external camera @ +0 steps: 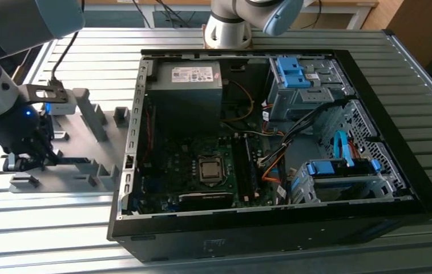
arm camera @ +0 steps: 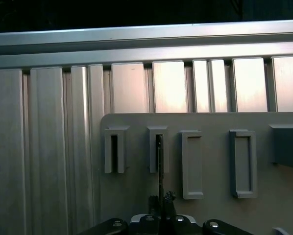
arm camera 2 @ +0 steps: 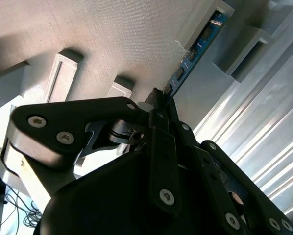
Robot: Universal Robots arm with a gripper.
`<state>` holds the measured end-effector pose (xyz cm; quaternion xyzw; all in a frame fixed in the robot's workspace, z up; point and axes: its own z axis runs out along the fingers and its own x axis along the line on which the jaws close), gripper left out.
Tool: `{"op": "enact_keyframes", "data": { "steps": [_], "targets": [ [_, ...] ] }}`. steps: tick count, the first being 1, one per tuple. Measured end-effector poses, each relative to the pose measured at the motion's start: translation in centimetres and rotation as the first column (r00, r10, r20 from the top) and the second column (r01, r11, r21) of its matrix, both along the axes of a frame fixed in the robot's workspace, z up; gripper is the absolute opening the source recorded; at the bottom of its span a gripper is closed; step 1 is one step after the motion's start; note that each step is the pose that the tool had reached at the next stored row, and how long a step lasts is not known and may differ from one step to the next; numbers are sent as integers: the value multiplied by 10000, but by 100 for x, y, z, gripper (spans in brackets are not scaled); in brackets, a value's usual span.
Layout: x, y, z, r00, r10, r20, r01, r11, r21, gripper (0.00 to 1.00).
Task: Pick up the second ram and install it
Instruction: 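Pick up the second ram and move it above second insertion slot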
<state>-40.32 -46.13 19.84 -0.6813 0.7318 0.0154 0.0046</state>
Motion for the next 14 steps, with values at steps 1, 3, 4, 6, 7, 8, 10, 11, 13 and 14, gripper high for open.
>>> {"op": "enact_keyframes", "data": {
  "steps": [1, 3, 4, 6, 7, 8, 10, 11, 13, 14],
  "targets": [
    [0, 0, 1, 10000, 0, 1, 0, 10000, 1, 14],
    [0, 0, 3, 10000, 0, -1, 0, 10000, 4, 14],
    [0, 0, 3, 10000, 0, -1, 0, 10000, 5, 14],
    [-1, 0, 8, 10000, 0, -2, 0, 10000, 4, 14],
    [0, 0, 10, 10000, 0, -2, 0, 10000, 4, 14],
    [0, -1, 14, 10000, 0, -3, 0, 10000, 3, 14],
    [0, 0, 21, 10000, 0, -2, 0, 10000, 4, 14],
    [0, 0, 23, 10000, 0, -1, 0, 10000, 4, 14],
    [0, 0, 31, 10000, 0, -1, 0, 10000, 4, 14],
    [0, 0, 34, 10000, 0, -1, 0, 10000, 5, 14]
  ]
}}
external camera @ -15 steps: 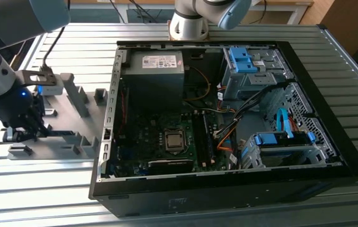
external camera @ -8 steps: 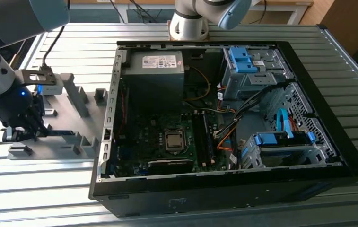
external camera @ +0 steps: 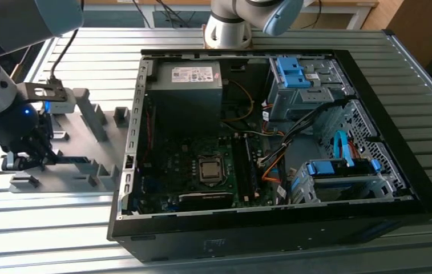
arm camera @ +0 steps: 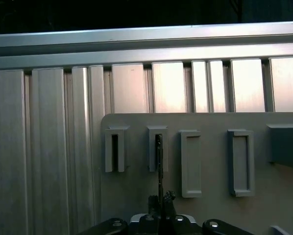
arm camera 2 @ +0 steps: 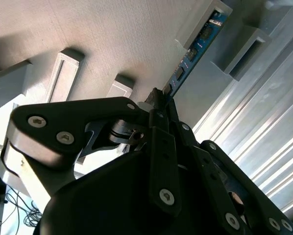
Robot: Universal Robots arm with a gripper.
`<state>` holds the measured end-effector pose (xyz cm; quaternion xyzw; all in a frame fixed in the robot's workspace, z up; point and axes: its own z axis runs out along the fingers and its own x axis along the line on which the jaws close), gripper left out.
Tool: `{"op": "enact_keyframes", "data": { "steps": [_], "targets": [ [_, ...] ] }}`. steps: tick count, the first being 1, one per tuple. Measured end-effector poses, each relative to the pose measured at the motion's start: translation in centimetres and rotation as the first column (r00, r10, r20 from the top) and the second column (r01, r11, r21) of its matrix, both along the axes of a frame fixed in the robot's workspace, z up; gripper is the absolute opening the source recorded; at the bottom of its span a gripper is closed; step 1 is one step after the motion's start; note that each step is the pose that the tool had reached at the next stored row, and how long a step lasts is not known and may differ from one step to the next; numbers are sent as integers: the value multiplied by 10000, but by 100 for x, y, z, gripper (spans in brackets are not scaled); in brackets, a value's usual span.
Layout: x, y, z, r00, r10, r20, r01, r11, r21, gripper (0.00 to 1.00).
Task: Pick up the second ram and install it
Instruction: 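Pick up the second ram and move it above second insertion slot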
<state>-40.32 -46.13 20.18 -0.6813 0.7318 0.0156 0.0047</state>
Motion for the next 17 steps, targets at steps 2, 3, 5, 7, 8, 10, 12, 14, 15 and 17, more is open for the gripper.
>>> {"op": "enact_keyframes", "data": {
  "steps": [2, 3, 5, 7, 8, 10, 12, 14, 15, 17],
  "targets": [
    [0, 0, 9, 10000, 0, -1, 0, 10000, -1, 14],
    [0, 0, 14, 10000, 0, -1, 0, 10000, -1, 14],
    [0, 0, 21, 10000, 0, 0, 0, 10000, 0, 14],
    [0, 0, 30, 10000, 0, 0, 0, 10000, 0, 14],
    [0, 0, 34, 10000, 0, -1, 0, 10000, -1, 14],
    [0, 0, 42, 10000, 0, 0, 0, 10000, 0, 14],
    [0, 0, 50, 10000, 0, 0, 0, 10000, 0, 14],
    [0, 0, 56, 10000, 0, 1, 0, 10000, 1, 14],
    [0, 0, 62, 10000, 0, -1, 0, 10000, -1, 14],
    [0, 0, 67, 10000, 0, 1, 0, 10000, 0, 14]
  ]
}}
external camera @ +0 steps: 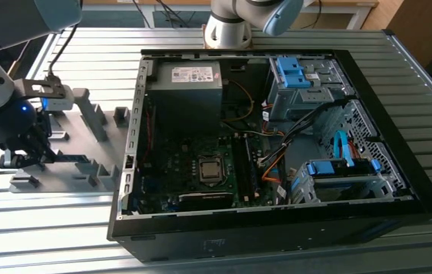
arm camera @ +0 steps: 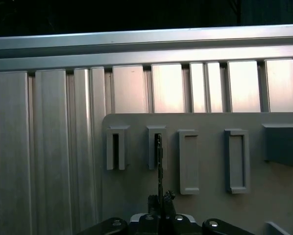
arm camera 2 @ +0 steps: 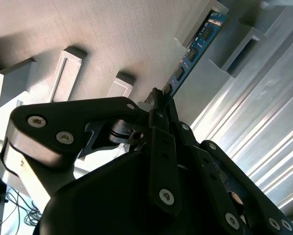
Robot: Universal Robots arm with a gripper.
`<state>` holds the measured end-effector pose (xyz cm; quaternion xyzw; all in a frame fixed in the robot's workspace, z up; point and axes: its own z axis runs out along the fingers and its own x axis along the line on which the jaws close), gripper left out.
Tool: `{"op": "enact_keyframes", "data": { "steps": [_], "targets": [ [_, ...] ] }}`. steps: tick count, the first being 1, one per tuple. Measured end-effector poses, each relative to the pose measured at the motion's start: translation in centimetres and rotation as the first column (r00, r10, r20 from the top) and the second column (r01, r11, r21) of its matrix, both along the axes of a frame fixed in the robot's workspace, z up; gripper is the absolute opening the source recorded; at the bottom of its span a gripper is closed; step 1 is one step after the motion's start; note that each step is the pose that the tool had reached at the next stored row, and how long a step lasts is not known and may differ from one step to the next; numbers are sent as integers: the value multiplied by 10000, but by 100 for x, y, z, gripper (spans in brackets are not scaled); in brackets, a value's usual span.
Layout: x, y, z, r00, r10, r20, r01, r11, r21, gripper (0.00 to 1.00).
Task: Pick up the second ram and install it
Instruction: 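Pick up the second ram and move it above second insertion slot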
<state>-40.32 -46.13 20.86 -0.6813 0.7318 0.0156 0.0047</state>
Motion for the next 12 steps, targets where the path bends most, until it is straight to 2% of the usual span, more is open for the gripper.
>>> {"op": "enact_keyframes", "data": {
  "steps": [12],
  "targets": [
    [0, 0, 37, 10000, 0, -2, 0, 10000, -1, 14]
  ]
}}
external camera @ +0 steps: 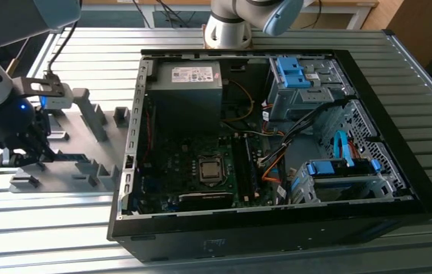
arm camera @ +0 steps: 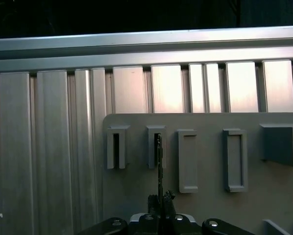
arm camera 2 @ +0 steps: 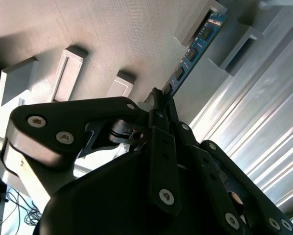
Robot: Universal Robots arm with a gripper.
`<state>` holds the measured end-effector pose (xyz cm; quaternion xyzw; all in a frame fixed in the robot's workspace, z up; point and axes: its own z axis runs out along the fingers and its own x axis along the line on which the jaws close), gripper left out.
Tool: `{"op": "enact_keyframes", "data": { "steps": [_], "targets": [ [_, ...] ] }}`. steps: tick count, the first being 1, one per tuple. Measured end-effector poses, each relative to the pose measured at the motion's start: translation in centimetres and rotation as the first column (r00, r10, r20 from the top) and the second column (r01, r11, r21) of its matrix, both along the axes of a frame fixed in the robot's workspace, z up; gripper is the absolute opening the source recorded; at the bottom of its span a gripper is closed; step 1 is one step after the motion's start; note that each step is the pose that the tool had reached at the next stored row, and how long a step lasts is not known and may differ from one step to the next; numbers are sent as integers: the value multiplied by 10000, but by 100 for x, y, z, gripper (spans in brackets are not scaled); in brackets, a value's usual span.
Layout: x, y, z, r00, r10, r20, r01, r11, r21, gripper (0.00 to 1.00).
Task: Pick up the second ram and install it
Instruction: 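Pick up the second ram and move it above second insertion slot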
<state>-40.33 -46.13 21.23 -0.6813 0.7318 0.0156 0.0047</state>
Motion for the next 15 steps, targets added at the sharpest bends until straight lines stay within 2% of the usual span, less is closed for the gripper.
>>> {"op": "enact_keyframes", "data": {
  "steps": [15],
  "targets": [
    [0, 0, 60, 10000, 0, 0, 0, 10000, 0, 14]
  ]
}}
